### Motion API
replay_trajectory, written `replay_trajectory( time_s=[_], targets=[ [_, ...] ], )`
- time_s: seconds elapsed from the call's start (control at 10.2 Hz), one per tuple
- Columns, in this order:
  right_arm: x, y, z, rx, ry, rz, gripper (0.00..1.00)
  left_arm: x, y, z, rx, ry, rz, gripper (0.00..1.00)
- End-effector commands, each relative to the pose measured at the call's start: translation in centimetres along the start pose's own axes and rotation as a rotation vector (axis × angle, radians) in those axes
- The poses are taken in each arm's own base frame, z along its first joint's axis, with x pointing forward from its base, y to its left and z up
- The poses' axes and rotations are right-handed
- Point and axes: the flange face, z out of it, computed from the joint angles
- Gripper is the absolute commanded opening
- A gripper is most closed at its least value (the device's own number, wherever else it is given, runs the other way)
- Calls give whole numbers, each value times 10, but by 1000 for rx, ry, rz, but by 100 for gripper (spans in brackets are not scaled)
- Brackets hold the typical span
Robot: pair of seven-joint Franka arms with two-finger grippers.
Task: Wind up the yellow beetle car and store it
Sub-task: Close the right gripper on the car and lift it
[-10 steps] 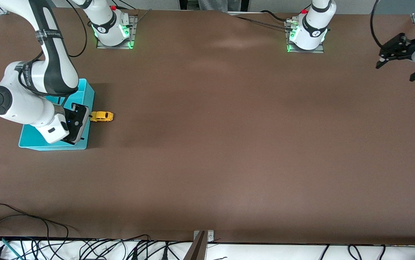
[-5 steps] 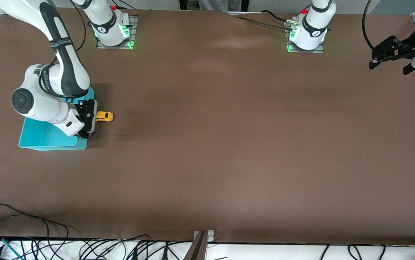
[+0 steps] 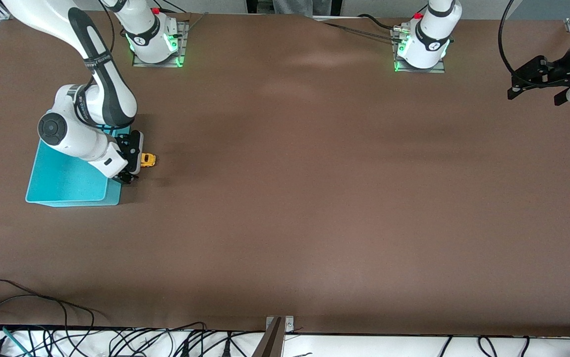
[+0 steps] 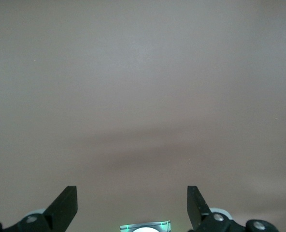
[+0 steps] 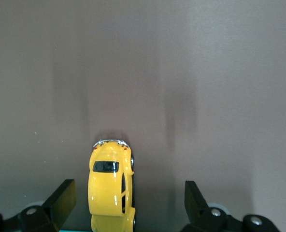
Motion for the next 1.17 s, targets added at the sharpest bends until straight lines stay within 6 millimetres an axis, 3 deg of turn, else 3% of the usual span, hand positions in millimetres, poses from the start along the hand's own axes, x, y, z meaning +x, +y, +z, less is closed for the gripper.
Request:
replay_trajectory(
  time_s=[0.0, 0.78, 0.88, 0.98, 1.07],
  targets=[
    [3, -12, 3, -31, 0, -34, 100, 3, 7, -7, 6, -5, 1, 100],
    [-3, -28, 24, -77, -11, -32, 99, -2, 12, 0, -37, -63, -135, 100],
    [-2, -29, 25, -82, -12, -33, 95, -2, 11, 1, -37, -64, -135, 100],
    [-3, -30, 26, -80, -12, -33, 84, -2, 10, 1, -39, -63, -136, 100],
    [-4, -29, 27, -79, -13, -47, 62, -3, 6, 1, -55, -59, -143, 100]
  ],
)
